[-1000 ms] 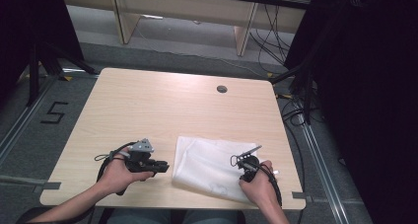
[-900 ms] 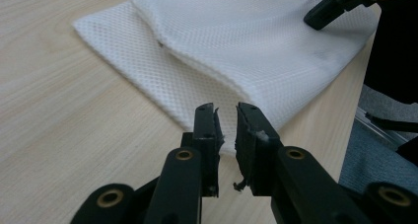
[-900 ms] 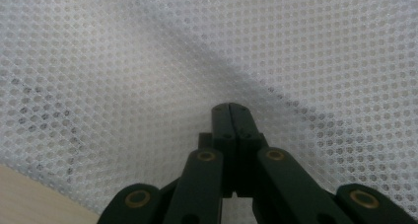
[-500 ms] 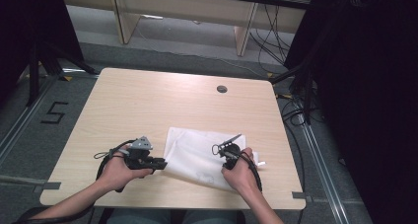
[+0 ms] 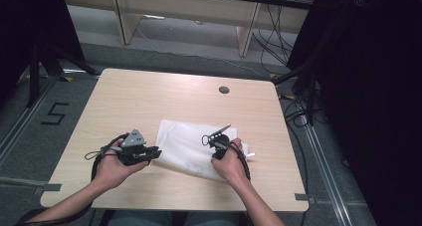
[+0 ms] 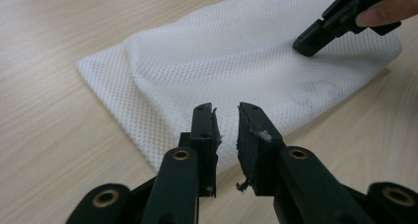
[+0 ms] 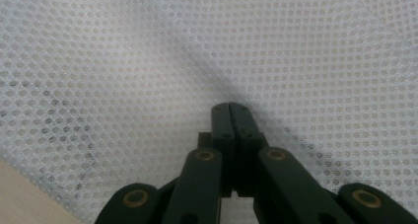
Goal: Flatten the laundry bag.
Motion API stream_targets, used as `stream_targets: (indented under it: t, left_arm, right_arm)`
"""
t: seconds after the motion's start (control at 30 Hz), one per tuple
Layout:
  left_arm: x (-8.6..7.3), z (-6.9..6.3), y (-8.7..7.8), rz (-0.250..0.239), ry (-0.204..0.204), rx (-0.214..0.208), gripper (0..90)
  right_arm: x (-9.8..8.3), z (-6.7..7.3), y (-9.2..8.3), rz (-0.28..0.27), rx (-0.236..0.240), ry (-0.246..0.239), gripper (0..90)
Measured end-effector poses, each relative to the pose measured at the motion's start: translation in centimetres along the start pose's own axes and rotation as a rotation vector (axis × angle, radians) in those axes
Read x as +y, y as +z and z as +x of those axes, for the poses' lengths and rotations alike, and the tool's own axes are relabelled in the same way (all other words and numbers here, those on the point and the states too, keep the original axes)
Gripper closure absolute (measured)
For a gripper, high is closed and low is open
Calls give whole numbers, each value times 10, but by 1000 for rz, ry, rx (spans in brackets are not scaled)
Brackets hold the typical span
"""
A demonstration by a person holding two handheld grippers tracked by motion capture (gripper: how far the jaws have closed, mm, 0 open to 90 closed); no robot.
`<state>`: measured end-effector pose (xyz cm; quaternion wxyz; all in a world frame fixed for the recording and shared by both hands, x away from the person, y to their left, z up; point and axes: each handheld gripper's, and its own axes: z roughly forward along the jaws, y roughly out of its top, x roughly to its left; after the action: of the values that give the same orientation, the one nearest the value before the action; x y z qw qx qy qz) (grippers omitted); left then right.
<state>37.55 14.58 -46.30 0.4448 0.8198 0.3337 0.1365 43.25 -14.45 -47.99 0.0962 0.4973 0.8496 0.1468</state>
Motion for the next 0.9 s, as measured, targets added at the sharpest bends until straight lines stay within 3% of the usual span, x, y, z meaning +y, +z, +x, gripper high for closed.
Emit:
stream_targets:
  t: [0.23, 0.27, 0.3, 0.33, 0.37, 0.57, 0.63, 0.67, 0.77, 0.8, 0.9]
  left_arm:
    - [-7, 0, 14, 70, 4, -40, 739]
    - [-7, 2, 15, 85, 24, -42, 738]
    - [-7, 1, 17, 84, -1, -31, 737]
    - [-6, 3, 19, 83, 8, -39, 734]
    - [-5, 4, 20, 89, 5, -33, 729]
    - [-4, 7, 34, 119, 19, -34, 722]
    - [-4, 6, 35, 123, 8, -34, 720]
    - [-5, 6, 36, 131, 15, -44, 719]
    - [-7, 5, 38, 137, 17, -50, 716]
    - [-7, 6, 38, 147, 20, -51, 716]
    - [-9, 6, 41, 152, 26, -57, 711]
  right_arm:
    - [22, 10, 8, -21, 15, -49, 900]
    - [24, 11, 9, -21, 16, -51, 900]
    - [26, 11, 11, -22, 37, -68, 900]
    - [29, 11, 13, -39, 45, -75, 900]
    - [31, 13, 12, -37, 15, -88, 900]
    - [39, 17, 16, -41, 25, -148, 886]
    - [40, 17, 16, -46, 17, -164, 880]
    - [44, 16, 18, -57, 15, -191, 848]
    - [49, 13, 16, -55, 74, -159, 809]
    - [51, 9, 15, -85, 99, -160, 805]
    - [57, 3, 4, -129, 77, -117, 760]
